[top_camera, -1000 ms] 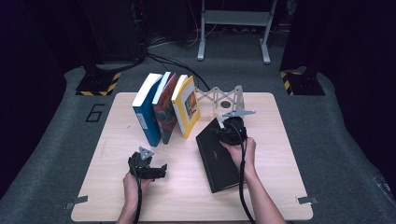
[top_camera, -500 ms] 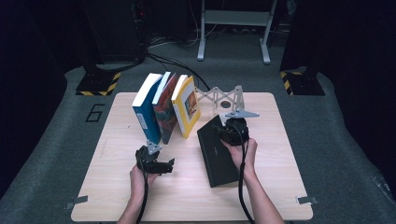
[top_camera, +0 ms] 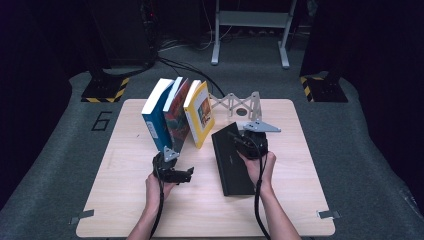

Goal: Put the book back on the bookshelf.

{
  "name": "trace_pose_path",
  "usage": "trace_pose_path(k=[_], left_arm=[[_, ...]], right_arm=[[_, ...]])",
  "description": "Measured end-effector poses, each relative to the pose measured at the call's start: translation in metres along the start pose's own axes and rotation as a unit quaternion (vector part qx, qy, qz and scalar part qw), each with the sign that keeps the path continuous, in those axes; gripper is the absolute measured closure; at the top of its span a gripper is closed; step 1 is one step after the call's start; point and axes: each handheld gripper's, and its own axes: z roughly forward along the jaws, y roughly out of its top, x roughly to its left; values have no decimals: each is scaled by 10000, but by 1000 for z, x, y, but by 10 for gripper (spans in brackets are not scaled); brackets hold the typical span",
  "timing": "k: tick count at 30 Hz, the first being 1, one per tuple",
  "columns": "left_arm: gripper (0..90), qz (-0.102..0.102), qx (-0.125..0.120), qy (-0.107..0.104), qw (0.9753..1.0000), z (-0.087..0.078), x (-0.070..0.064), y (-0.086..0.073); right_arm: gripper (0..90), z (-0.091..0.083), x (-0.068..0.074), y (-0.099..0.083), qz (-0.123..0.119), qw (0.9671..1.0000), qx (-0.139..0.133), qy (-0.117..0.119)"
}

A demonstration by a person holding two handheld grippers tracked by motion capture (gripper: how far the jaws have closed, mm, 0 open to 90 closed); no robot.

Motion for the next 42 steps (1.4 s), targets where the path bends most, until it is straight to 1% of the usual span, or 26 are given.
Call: trace_pose_path(k=[4,5,7,8,9,13,14,15,16,17,20,23,24,25,26,27,28,30,31,32,33,34,36,38,41,42], left_arm=[[16,-16,-68,-8,10000,-2,2,3],[16,-1,-31,-30,10000,-3,3,4],[16,6,-106,18,9999,-3,3,5],[16,1,-107,-2,9999,-4,4,6],[16,1,-151,37,9999,-5,4,6],[16,2,-162,13,9999,-6,4,9],[17,27,-132,-19,9999,-6,4,10],[18,43,-190,-8,9998,-6,3,11],[19,95,-138,-38,9999,-6,3,12],[19,85,-215,-34,9997,-5,1,13],[21,125,-204,-150,9996,-1,-6,18],[21,256,-226,-307,9989,2,-13,24],[21,231,-276,-442,9984,4,-15,26],[21,225,-296,-472,9982,5,-17,28],[20,284,-322,-519,9977,6,-18,30],[22,249,-343,-671,9968,7,-20,32],[22,296,-328,-783,9959,9,-19,34],[21,98,-419,-1076,9933,14,-21,38],[21,89,-410,-1163,9923,15,-22,40],[21,51,-416,-1236,9915,16,-23,41],[21,108,-426,-1306,9905,18,-23,42],[20,63,-398,-1405,9893,20,-24,43],[20,133,-400,-1513,9876,23,-25,44],[20,15,-430,-1675,9849,26,-27,45],[31,-33,-428,-1874,9813,29,-28,45],[36,-25,-431,-1902,9808,30,-29,45]], right_arm=[[860,-2,5,-1,-86,9997,-213,-18],[860,-2,6,-2,-95,9995,-296,-25],[860,-2,9,-3,-144,9991,-391,-42],[860,-3,10,-3,-136,9989,-447,-55],[860,-4,11,-5,-121,9985,-527,-67],[861,-11,18,-12,-144,9961,-858,-129],[860,-12,18,-14,-138,9959,-891,-113],[860,-13,18,-15,-127,9958,-903,-107],[860,-15,19,-16,-135,9954,-944,-101],[859,-17,19,-18,-184,9950,-971,-112],[858,-21,20,-22,-218,9938,-1082,-120],[857,-23,18,-24,-253,9935,-1105,-100],[856,-23,19,-25,-249,9931,-1141,-79],[856,-25,19,-25,-289,9931,-1131,-108],[856,-25,18,-26,-269,9931,-1142,-93],[856,-25,18,-26,-286,9928,-1158,-86],[856,-26,18,-27,-309,9924,-1192,-84],[855,-27,18,-28,-317,9924,-1188,-72],[855,-27,19,-28,-326,9926,-1172,-50],[855,-28,18,-28,-335,9926,-1166,-37],[854,-28,18,-28,-349,9925,-1175,-29],[854,-28,18,-28,-394,9924,-1165,-39],[853,-29,18,-28,-410,9924,-1160,-21],[853,-30,18,-29,-433,9919,-1194,1],[853,-31,18,-30,-415,9917,-1214,-1],[852,-31,18,-31,-417,9914,-1242,13]])
